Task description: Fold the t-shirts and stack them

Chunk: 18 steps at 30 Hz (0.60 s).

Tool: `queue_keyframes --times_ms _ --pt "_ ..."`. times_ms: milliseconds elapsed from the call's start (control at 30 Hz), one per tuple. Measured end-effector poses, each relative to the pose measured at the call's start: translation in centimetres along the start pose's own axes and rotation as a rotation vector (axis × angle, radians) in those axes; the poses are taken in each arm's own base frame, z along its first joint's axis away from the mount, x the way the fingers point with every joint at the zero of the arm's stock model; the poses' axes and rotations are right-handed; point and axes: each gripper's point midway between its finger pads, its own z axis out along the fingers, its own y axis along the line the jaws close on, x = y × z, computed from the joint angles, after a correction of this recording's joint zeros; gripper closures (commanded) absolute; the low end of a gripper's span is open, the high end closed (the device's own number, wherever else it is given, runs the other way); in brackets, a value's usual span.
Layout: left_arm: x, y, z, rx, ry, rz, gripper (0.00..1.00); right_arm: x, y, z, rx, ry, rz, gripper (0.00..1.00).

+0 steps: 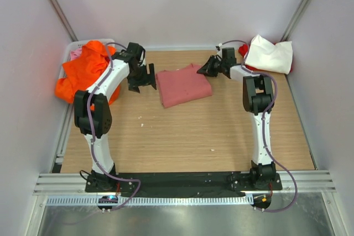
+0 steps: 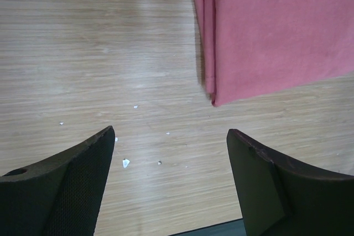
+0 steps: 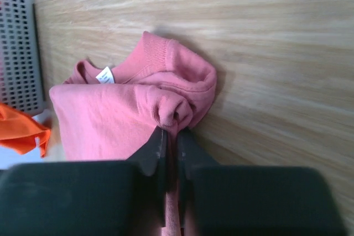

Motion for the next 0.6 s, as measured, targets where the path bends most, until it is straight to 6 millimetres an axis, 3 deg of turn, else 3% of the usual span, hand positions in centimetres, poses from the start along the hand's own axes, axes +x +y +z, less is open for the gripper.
queue_keyframes --times_ms 167,367,467,600 --pt "-0.5 0.1 0.1 -0.008 -0.02 0.002 0.18 1.1 0.6 0.1 -0.065 0.027 0.007 0.99" --pt "-0.4 0.3 0.3 -0.015 -0.023 0.002 0.18 0.6 0.8 -1.0 -0.039 0.029 0.036 0.98" --pt "-0.3 0.4 0.5 -0.019 -0.019 0.001 0.19 -1.0 1.3 -2.3 0.0 0.018 0.041 0.99" --pt "-0.2 0.4 0.5 -0.018 -0.019 0.001 0.19 -5.4 2.5 -4.4 0.041 -0.058 0.003 0.99"
